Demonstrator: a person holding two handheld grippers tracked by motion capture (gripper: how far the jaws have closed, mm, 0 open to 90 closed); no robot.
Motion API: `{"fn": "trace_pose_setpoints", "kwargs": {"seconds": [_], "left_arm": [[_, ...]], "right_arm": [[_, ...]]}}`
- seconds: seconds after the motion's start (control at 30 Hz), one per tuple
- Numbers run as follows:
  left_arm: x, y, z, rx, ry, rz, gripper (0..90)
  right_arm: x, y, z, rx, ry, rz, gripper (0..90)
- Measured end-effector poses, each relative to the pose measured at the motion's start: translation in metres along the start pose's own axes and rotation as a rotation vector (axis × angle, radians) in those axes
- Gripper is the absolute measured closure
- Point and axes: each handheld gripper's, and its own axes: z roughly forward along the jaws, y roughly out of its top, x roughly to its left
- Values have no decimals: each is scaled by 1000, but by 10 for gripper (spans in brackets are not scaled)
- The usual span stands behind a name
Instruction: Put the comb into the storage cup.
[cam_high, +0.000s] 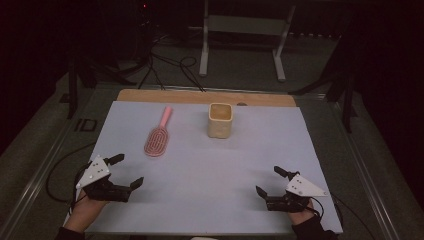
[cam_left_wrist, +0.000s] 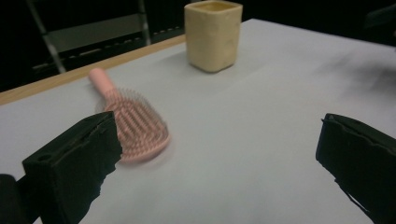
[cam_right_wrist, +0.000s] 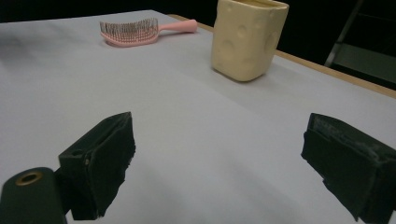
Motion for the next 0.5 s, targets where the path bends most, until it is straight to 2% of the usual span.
{"fn": "trace_pose_setpoints", "kwargs": {"seconds": [0.1,0.27,0.5], "left_arm": [[1,8,2,5,-23,0,0],[5,19,11,55,-58,20,0],[12,34,25,95,-84,41,0]], "right_arm": [[0,0,0,-3,0,-5,92],[1,1,0,-8,4,0,92],[0,0,0,-5,5,-1,92]]}}
